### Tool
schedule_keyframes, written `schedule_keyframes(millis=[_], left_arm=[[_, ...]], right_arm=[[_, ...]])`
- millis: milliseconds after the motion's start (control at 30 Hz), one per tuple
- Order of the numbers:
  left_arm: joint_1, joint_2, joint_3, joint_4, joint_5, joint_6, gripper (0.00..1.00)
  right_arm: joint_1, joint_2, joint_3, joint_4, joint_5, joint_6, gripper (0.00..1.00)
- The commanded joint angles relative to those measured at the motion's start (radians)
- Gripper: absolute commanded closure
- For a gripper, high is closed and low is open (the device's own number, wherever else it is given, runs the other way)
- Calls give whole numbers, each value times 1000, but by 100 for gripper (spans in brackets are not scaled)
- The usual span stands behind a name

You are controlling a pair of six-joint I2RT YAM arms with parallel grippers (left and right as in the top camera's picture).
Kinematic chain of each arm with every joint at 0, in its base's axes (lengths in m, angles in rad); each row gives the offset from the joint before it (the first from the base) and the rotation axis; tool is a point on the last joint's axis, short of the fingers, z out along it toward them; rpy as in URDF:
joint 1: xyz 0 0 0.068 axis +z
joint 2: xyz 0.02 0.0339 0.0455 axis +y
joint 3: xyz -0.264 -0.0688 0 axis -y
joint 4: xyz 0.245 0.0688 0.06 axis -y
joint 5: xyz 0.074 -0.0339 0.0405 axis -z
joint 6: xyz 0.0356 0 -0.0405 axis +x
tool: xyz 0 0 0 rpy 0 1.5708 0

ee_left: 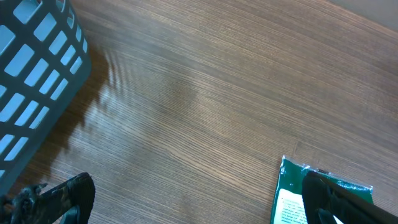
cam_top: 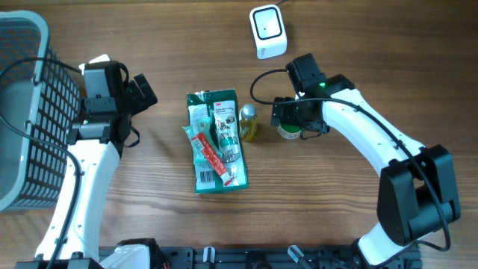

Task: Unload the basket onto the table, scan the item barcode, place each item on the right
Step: 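Lower the right gripper and grasp the green-capped jar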

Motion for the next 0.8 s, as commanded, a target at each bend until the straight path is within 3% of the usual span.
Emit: schedule_keyframes(millis=[0, 767], left_arm=[[4, -4, 9, 2, -9, 13, 0], [4, -4, 9, 2, -9, 13, 0]], right_arm=[[6, 4, -7, 7, -12, -12, 0], [6, 74, -33, 56, -13, -10, 0]])
